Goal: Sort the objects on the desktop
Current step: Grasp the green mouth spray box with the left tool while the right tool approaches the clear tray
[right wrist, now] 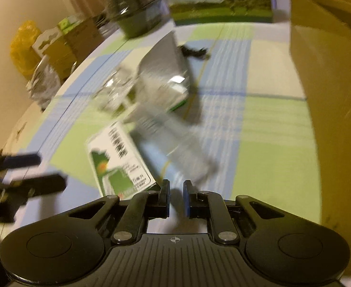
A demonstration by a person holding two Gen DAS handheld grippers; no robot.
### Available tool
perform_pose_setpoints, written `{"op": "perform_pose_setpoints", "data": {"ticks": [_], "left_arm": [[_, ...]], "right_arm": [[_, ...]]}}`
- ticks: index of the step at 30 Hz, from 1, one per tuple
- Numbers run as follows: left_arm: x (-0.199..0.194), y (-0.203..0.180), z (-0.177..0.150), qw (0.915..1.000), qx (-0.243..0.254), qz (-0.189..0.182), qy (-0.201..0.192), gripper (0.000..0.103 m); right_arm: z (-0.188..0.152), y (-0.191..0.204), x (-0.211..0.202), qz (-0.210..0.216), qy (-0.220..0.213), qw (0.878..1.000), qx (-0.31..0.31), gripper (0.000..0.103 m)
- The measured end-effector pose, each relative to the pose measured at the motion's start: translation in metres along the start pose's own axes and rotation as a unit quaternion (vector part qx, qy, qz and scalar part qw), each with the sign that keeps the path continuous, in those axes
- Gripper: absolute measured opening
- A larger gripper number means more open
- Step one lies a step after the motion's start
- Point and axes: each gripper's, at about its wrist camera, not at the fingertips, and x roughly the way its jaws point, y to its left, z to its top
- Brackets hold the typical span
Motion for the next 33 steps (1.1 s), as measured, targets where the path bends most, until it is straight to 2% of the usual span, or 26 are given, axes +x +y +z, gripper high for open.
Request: {"op": "perform_pose_setpoints", "data": {"ticks": [5,9,10,12,13,14,18,19,21,23,27,28,29,33], "left_arm": [[0.0,0.003,-0.003,1.0,-0.007,0.002,0.002,0.09],[0.004,-0.004,-0.005,0.9999,-0.009,-0.003,0.005,0.09],[0.007,-0.007,-0.005,0.9999,-0.01,-0.006,0.007,0.09],[0.013,-0.014,-0.006,0.9998,-0.014,-0.014,0.009,0.09],[0.016,-0.017,-0.006,0.9997,-0.016,-0.017,0.01,0.09],[0.021,-0.021,-0.006,0.9996,-0.018,-0.021,0.011,0.091],[0.038,-0.029,-0.008,0.9995,-0.014,-0.01,0.025,0.088],[0.041,-0.03,-0.008,0.9995,-0.01,-0.007,0.03,0.084],[0.043,-0.026,-0.008,0.9992,-0.006,-0.008,0.038,0.068],[0.04,-0.021,-0.009,0.9992,-0.001,-0.003,0.039,0.06],[0.032,-0.011,-0.012,0.9992,0.013,0.006,0.038,0.052],[0.03,-0.01,-0.013,0.9991,0.016,0.006,0.038,0.051],[0.028,-0.009,-0.013,0.9991,0.018,0.006,0.037,0.051],[0.023,-0.011,-0.017,0.9989,0.026,0.0,0.038,0.051]], "right_arm": [[-0.017,0.029,0.0,0.049,0.011,0.998,-0.03,0.011],[-0.022,0.032,-0.012,0.005,-0.007,0.998,-0.061,0.013],[-0.023,0.029,-0.014,-0.008,-0.013,0.998,-0.062,0.019],[-0.025,0.022,-0.021,-0.038,-0.028,0.997,-0.065,0.038],[-0.024,0.017,-0.024,-0.051,-0.037,0.996,-0.066,0.051],[-0.023,0.014,-0.026,-0.061,-0.043,0.995,-0.068,0.054],[-0.016,0.005,-0.023,-0.084,-0.053,0.992,-0.08,0.055],[-0.014,0.004,-0.021,-0.084,-0.056,0.991,-0.085,0.055],[-0.01,0.005,-0.016,-0.081,-0.062,0.99,-0.1,0.055],[-0.006,0.008,-0.01,-0.076,-0.069,0.988,-0.12,0.055],[0.002,0.014,0.002,-0.064,-0.081,0.984,-0.149,0.055],[0.004,0.015,0.006,-0.061,-0.08,0.984,-0.149,0.051],[0.008,0.014,0.008,-0.053,-0.077,0.986,-0.138,0.037],[0.013,0.004,0.003,-0.016,-0.044,0.998,-0.051,0.028]]}}
